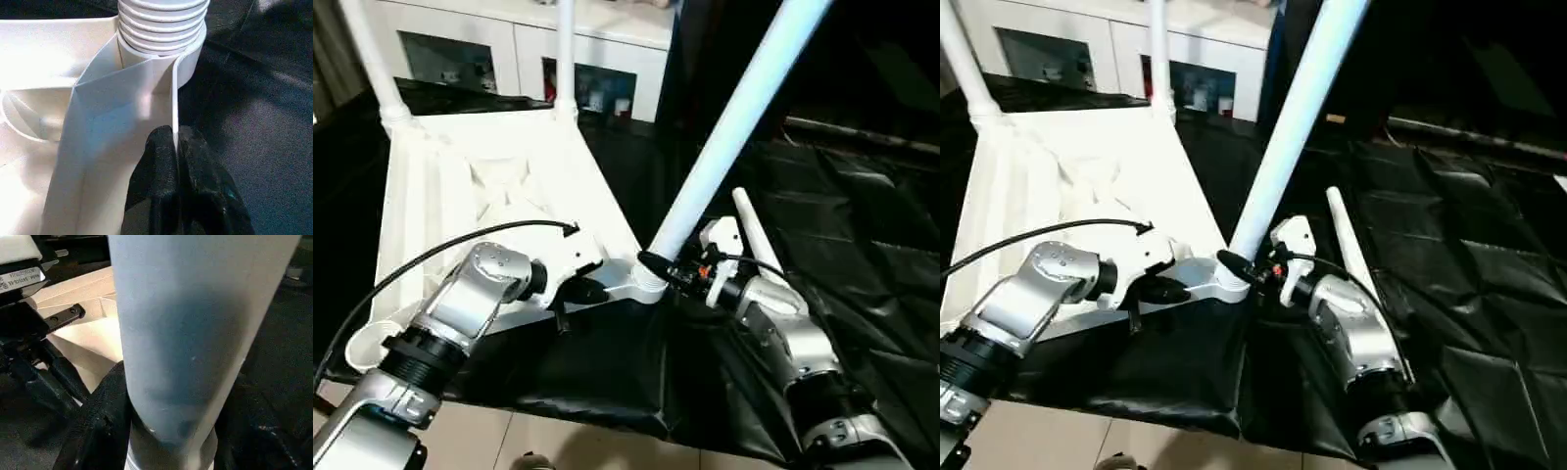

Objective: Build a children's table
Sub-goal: Insert table leg to table base

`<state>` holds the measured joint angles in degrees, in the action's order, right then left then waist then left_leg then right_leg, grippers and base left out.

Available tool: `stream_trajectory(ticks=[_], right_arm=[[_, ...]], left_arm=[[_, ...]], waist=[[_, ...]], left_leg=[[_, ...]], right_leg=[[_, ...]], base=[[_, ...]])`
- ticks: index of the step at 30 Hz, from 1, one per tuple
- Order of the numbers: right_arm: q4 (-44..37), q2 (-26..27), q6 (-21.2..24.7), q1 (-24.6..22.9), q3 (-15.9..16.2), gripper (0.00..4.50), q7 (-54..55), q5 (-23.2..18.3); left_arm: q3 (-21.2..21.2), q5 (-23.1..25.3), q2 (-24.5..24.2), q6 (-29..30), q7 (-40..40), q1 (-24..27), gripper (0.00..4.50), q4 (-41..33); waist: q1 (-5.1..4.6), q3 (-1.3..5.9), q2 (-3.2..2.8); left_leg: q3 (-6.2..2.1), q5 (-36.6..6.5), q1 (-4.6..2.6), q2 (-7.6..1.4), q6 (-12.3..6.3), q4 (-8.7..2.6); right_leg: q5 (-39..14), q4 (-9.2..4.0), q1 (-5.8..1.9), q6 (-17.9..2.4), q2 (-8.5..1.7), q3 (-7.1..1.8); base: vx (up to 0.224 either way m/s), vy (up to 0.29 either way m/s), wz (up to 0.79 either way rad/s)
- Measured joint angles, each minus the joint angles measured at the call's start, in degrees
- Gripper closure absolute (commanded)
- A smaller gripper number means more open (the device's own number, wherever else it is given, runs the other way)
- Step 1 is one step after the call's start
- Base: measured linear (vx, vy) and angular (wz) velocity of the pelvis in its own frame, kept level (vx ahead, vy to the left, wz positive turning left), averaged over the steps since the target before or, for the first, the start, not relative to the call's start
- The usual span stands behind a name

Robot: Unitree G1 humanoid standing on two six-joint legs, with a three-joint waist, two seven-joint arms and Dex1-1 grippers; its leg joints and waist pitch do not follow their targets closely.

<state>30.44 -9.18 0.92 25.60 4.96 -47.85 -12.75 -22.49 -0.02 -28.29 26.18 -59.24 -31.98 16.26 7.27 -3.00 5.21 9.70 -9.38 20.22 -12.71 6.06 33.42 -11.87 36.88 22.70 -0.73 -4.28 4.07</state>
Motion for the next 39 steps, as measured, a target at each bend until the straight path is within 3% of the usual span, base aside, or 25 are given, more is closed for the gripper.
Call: stream_trajectory(ticks=[4,8,13,30,35,39], right_arm=[[1.8,-1.0,2.6,2.2,1.1,2.62,-2.6,0.0],[5.6,-1.2,2.6,4.9,2.3,2.62,-6.2,0.2],[6.9,-1.5,1.9,5.4,2.6,2.62,-9.0,0.2],[5.6,-3.2,-1.0,2.1,3.5,2.62,-16.9,-0.2],[6.4,-2.4,-1.1,2.5,2.7,2.62,-15.7,-0.6],[11.4,0.7,-1.8,5.4,1.1,2.62,-6.8,-0.5]], left_arm=[[0.0,0.0,-0.4,-1.2,-0.6,1.0,4.50,-0.9],[0.1,-0.2,-1.5,-1.9,-1.4,2.7,4.50,-2.9],[-0.2,-0.2,-2.6,-2.6,-2.5,3.2,4.50,-3.7],[-1.2,-0.2,-4.5,-7.8,-8.5,3.7,4.50,-2.9],[-0.9,-0.2,-4.1,-8.1,-8.4,3.5,4.50,-2.0],[0.1,1.2,-2.1,-6.0,-4.5,2.0,4.50,0.7]], waist=[[-0.06,0.23,0.35],[-0.65,0.77,1.14],[-0.81,1.02,1.50],[-0.56,0.93,1.25],[-0.63,0.97,1.16],[-1.29,0.90,1.01]], left_leg=[[-0.01,0.0,-0.02,0.00,0.00,-0.12],[0.00,0.0,-0.12,0.00,0.00,-0.35],[0.01,0.0,-0.13,0.01,-0.03,-0.42],[-0.07,-0.1,-0.36,0.00,-0.06,-0.51],[-0.09,0.0,-0.39,0.00,-0.05,-0.51],[-0.17,0.0,-0.71,0.00,-0.04,-0.51]], right_leg=[[-0.1,-0.07,0.00,0.1,0.00,0.00],[-0.1,-0.19,-0.03,0.0,0.03,-0.01],[0.0,-0.36,-0.08,0.0,0.03,-0.01],[-0.1,-0.78,-0.79,0.1,0.07,-0.03],[-0.3,-0.78,-0.82,0.4,0.07,-0.03],[-0.3,-0.76,-0.84,0.4,0.06,-0.04]], base=[[0.000,0.000,0.00],[0.000,0.000,0.00],[0.000,0.000,0.00],[0.000,0.000,0.00],[0.000,0.000,0.00],[0.000,0.000,0.00]])
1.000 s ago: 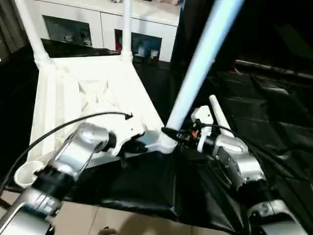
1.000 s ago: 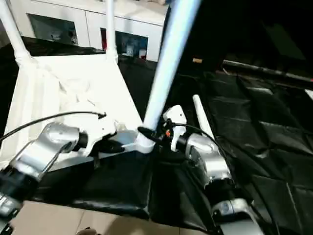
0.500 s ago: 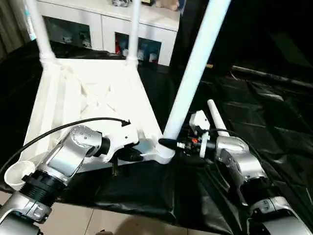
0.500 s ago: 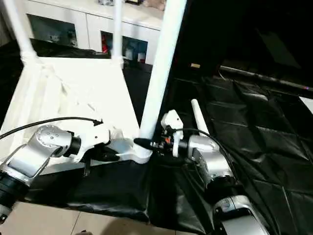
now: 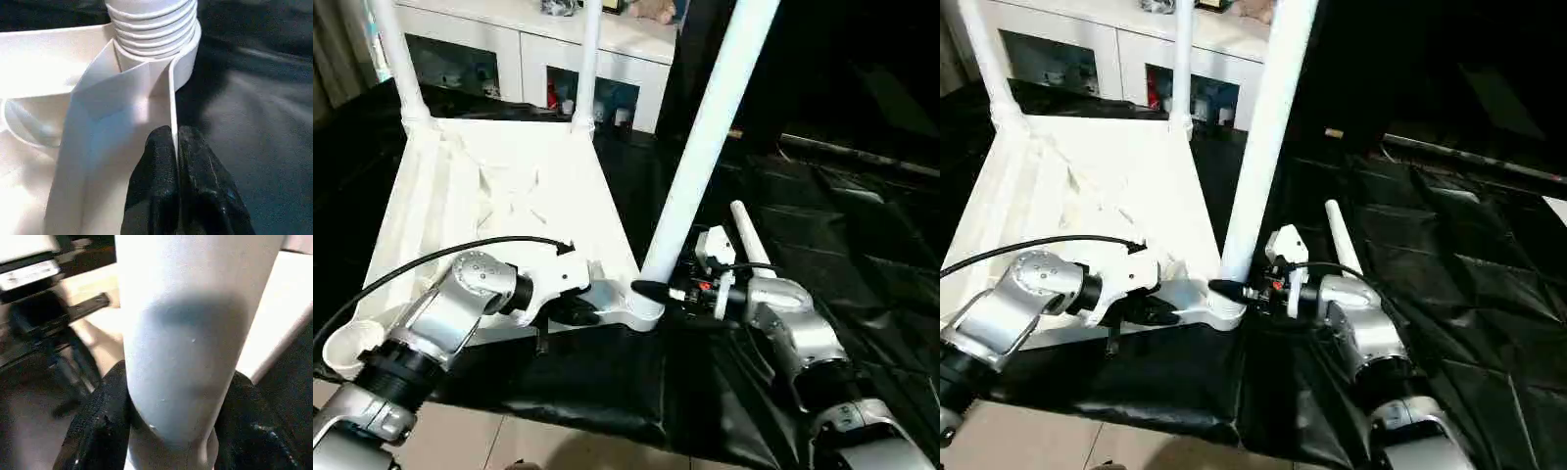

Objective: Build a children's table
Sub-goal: Insert table leg to table base

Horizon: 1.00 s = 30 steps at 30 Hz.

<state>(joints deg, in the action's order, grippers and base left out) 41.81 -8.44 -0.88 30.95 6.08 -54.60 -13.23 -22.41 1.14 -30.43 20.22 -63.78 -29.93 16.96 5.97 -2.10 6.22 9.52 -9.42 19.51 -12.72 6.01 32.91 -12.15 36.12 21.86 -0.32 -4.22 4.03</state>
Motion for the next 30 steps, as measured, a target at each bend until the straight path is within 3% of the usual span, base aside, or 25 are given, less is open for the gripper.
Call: stream_trajectory(ticks=[4,9,13,16,20,24,30], right_arm=[[4.4,3.3,-1.0,3.1,-1.1,2.62,12.3,1.1],[10.2,7.1,-1.7,8.2,-2.7,2.62,26.5,2.2],[16.8,9.6,-2.2,12.2,-4.4,2.62,38.1,3.7],[18.9,10.4,-3.1,14.4,-5.7,2.62,43.4,3.9],[19.2,10.6,-4.7,14.7,-6.2,2.62,44.0,4.1],[19.0,10.4,-7.6,14.2,-7.4,2.62,38.2,3.4],[11.8,9.4,-7.8,8.9,-9.3,2.62,26.8,-2.8]], left_arm=[[0.8,1.2,3.5,5.5,5.9,-1.8,4.50,1.6],[1.7,2.5,8.5,13.1,12.8,-3.8,4.50,1.7],[1.6,3.6,13.3,17.6,17.0,-4.7,4.50,1.4],[1.7,3.8,15.2,19.4,20.4,-5.9,4.50,1.6],[1.9,3.8,15.5,18.9,22.1,-6.9,4.50,2.5],[1.6,3.9,13.0,13.9,19.7,-6.6,4.50,2.8],[1.5,3.3,8.0,9.1,15.1,-3.6,4.50,-1.0]], waist=[[-1.11,-0.14,-0.19],[-2.34,-0.52,-0.76],[-2.34,-0.74,-1.08],[-2.33,-0.65,-0.93],[-2.19,-0.63,-0.91],[-1.69,-0.77,-1.13],[-0.94,-1.08,-1.56]], left_leg=[[-0.17,0.0,-0.07,0.01,0.00,0.02],[-0.96,0.0,0.11,0.03,0.01,0.10],[-0.92,0.0,0.21,0.08,0.01,0.12],[-0.89,0.0,0.56,0.07,0.01,0.06],[-0.59,0.0,0.65,0.03,0.13,-0.52],[-0.46,0.1,0.98,-0.11,0.24,-0.85],[-0.27,0.0,1.02,-0.13,0.23,-0.86]], right_leg=[[0.0,-0.35,0.12,0.0,-0.01,0.18],[0.1,-1.23,0.13,-0.1,-0.09,1.14],[0.3,-1.22,0.20,-0.5,-0.14,1.13],[0.8,-1.14,0.49,-0.6,-0.15,1.14],[1.4,-0.99,0.88,-0.8,-0.04,1.12],[1.3,-0.92,1.29,-1.0,0.12,1.18],[1.3,-1.05,1.35,-1.0,0.06,1.16]], base=[[0.000,0.000,0.00],[0.000,0.000,0.00],[0.000,0.000,0.00],[0.000,0.000,0.00],[0.000,0.000,0.00],[0.000,0.000,0.00],[0.000,0.000,0.00]])
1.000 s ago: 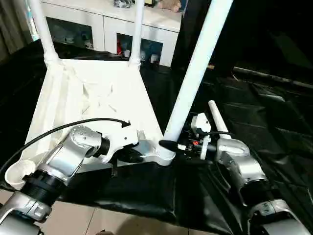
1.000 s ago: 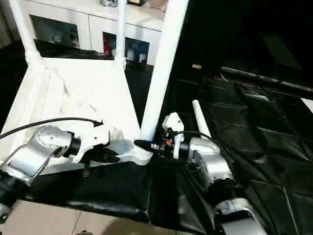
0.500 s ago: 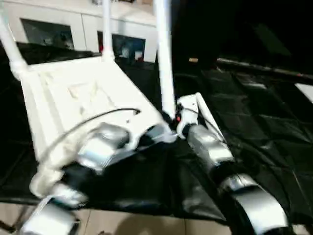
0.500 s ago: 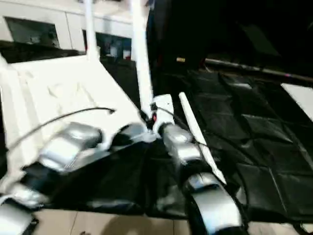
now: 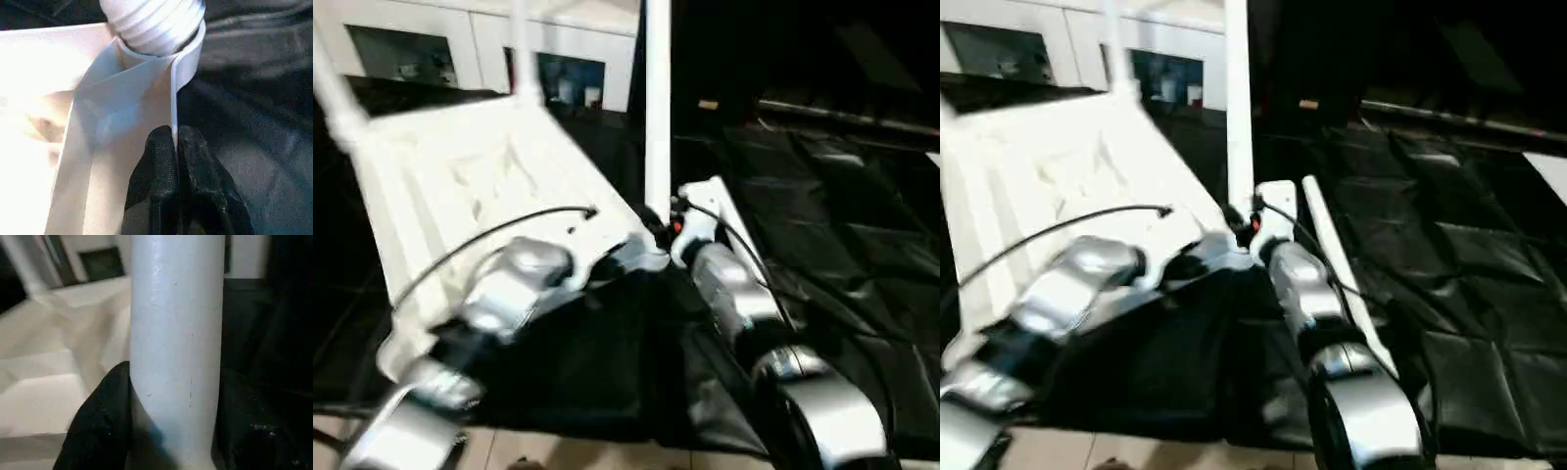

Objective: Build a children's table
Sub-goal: Insert table leg to table base

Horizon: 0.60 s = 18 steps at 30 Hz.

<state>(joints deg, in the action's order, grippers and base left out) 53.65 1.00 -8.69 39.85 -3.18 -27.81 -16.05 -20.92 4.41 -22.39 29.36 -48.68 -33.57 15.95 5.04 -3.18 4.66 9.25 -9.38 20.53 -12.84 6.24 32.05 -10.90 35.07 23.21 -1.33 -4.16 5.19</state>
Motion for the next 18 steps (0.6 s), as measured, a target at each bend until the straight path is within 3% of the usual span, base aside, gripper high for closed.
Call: stream_trajectory(ticks=[3,4,9,13,14,18], right_arm=[[-6.7,-1.4,1.6,-1.4,-1.2,2.62,-4.3,-3.7],[-9.2,-2.2,2.1,-1.8,-1.6,2.62,-5.9,-4.8],[-17.1,-4.7,5.3,-2.6,-3.3,2.62,-12.1,-8.7],[-19.6,-5.3,8.8,-5.2,-1.3,2.62,-16.9,-9.4],[-20.1,-5.6,9.6,-5.8,-1.0,2.62,-17.8,-9.7],[-23.5,-6.2,12.8,-7.0,0.2,2.62,-20.2,-11.0]], left_arm=[[1.2,-1.7,-0.9,-2.3,-1.8,1.9,4.50,-0.9],[2.2,-2.8,-1.2,-2.3,-2.9,2.5,4.04,-1.3],[8.8,-12.4,-1.8,0.7,-9.4,4.1,3.58,-7.0],[14.2,-18.1,-2.0,0.7,-11.8,0.4,3.45,-6.1],[16.2,-18.8,-1.8,0.3,-11.4,-0.9,3.15,-5.0],[26.1,-22.9,4.2,-1.3,-1.1,-8.5,2.98,3.8]], waist=[[0.12,-0.29,-0.43],[0.13,-0.38,-0.57],[0.26,-0.46,-0.68],[0.32,-0.47,-0.60],[0.31,-0.47,-0.60],[0.87,-0.54,-0.43]], left_leg=[[0.16,0.0,-0.02,0.00,0.00,0.04],[0.20,0.0,-0.02,0.00,0.00,0.04],[0.29,0.0,-0.04,-0.04,0.00,-0.01],[0.30,0.0,-0.08,-0.03,-0.01,0.11],[0.30,0.0,-0.09,-0.04,-0.01,0.16],[0.32,0.0,-0.01,-0.04,-0.02,0.38]], right_leg=[[0.0,0.02,0.00,0.0,-0.08,-0.06],[0.0,0.02,0.00,0.0,-0.09,-0.06],[0.0,0.05,0.06,0.0,-0.07,-0.07],[0.0,0.19,0.05,0.0,-0.07,-0.10],[0.0,0.20,0.03,0.0,-0.08,-0.12],[0.1,0.24,0.03,0.0,-0.09,-0.12]], base=[[0.000,0.000,0.00],[0.000,0.000,0.00],[0.000,0.000,0.00],[0.000,0.000,0.00],[0.000,0.000,0.00],[0.000,0.000,0.00]])
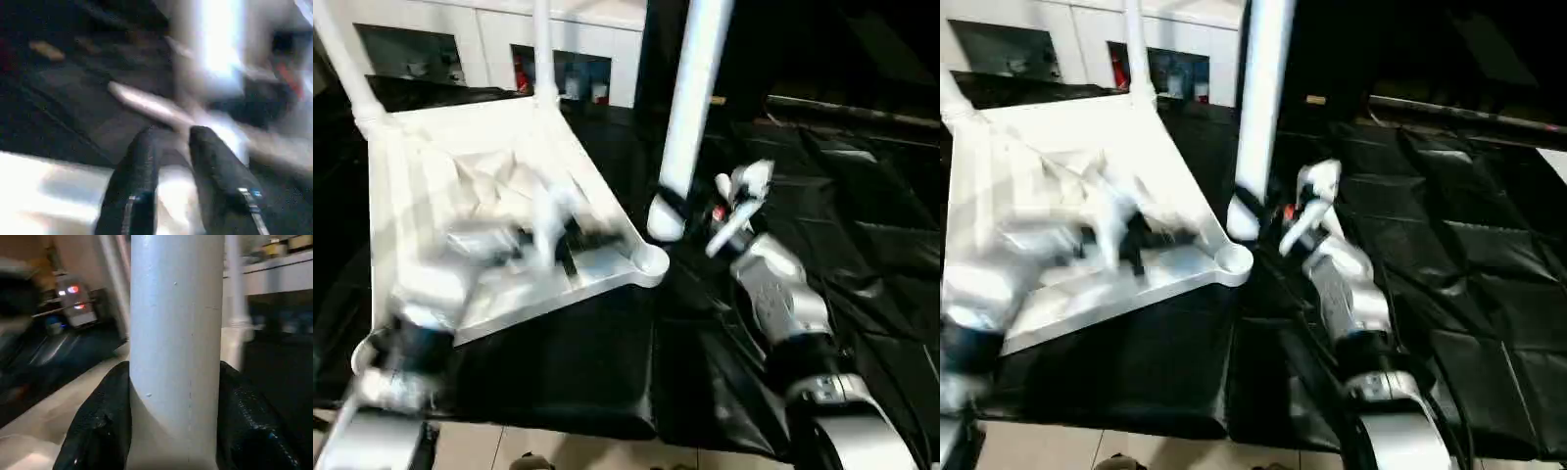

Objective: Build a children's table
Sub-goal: Insert table leg to table base

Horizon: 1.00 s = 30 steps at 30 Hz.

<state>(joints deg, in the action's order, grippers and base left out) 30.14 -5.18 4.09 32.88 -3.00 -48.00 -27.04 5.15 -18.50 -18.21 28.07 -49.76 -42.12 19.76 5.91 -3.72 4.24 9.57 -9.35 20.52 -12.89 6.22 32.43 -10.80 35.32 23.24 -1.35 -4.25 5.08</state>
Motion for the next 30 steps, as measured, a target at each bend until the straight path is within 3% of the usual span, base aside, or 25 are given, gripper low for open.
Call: stream_trajectory(ticks=[2,5,8,10,11,14,21,26,30], right_arm=[[-1.4,0.2,0.5,0.0,1.1,2.62,-1.1,-0.1],[-2.3,0.9,1.1,-0.4,1.5,2.62,-1.4,-0.1],[-2.5,1.4,1.9,-1.3,2.0,2.62,-1.4,0.0],[-2.8,1.4,2.0,-1.8,2.0,2.62,-1.4,0.0],[-3.1,1.3,2.0,-1.8,1.8,2.62,-1.2,-0.1],[-3.2,0.9,2.2,-1.8,1.6,2.62,-1.0,0.0],[-5.3,-0.1,3.4,-2.9,2.4,2.62,-2.1,0.6],[-5.4,-0.8,4.7,-3.7,3.5,2.62,-2.7,0.9],[-6.5,-0.3,5.3,-3.7,5.4,2.62,-3.5,2.0]], left_arm=[[2.4,-1.9,1.7,-0.2,3.2,-3.1,2.64,1.3],[4.3,-6.1,4.1,2.1,3.6,-5.1,2.59,2.4],[4.6,-8.2,6.0,4.8,2.0,-5.4,2.18,4.2],[5.1,-9.0,6.7,6.1,1.5,-5.4,2.20,4.9],[6.2,-11.5,7.3,8.6,0.7,-5.4,1.91,4.6],[6.2,-15.8,8.6,12.2,-1.7,-5.4,1.76,2.1],[3.8,-16.5,7.1,12.9,-5.0,-3.0,1.32,-1.4],[-0.4,-11.2,6.7,8.3,-4.4,-2.0,0.84,-1.8],[-1.1,-10.3,9.0,6.4,-2.1,-2.5,1.09,-0.4]], waist=[[0.15,0.02,0.03],[0.63,0.02,0.03],[1.07,0.02,0.03],[1.13,-0.02,-0.03],[1.16,-0.02,-0.03],[1.58,-0.02,-0.03],[1.45,-0.03,-0.05],[1.99,-0.03,-0.05],[2.20,-0.03,-0.05]], left_leg=[[0.05,0.0,-0.01,0.01,-0.02,-0.03],[0.08,0.0,0.02,0.01,-0.05,-0.06],[0.08,0.0,0.05,0.02,-0.06,-0.03],[0.08,0.0,0.07,0.02,-0.06,0.02],[0.07,0.0,0.07,0.02,-0.06,0.04],[0.07,0.0,0.03,0.01,-0.05,0.06],[0.07,0.0,-0.01,0.01,-0.04,0.06],[0.06,0.0,0.01,0.00,-0.04,0.15],[0.05,0.0,-0.01,0.00,-0.04,0.19]], right_leg=[[0.0,-0.02,-0.02,0.0,-0.06,-0.02],[0.0,-0.08,0.00,0.0,-0.06,-0.02],[0.0,-0.08,0.01,0.0,-0.06,-0.01],[0.0,-0.05,0.02,0.0,-0.06,-0.01],[0.0,-0.03,0.02,0.0,-0.06,-0.01],[0.0,0.01,0.00,0.0,-0.07,-0.01],[0.0,0.06,0.00,0.0,-0.04,-0.01],[0.0,0.05,-0.04,0.0,-0.06,-0.01],[0.1,0.07,-0.08,0.0,-0.06,-0.01]], base=[[0.000,0.000,0.00],[0.000,0.000,0.00],[0.000,0.000,0.00],[0.000,0.000,0.00],[0.000,0.000,0.00],[0.000,0.000,0.00],[0.000,0.000,0.00],[0.000,0.000,0.00],[0.000,0.000,0.00]])
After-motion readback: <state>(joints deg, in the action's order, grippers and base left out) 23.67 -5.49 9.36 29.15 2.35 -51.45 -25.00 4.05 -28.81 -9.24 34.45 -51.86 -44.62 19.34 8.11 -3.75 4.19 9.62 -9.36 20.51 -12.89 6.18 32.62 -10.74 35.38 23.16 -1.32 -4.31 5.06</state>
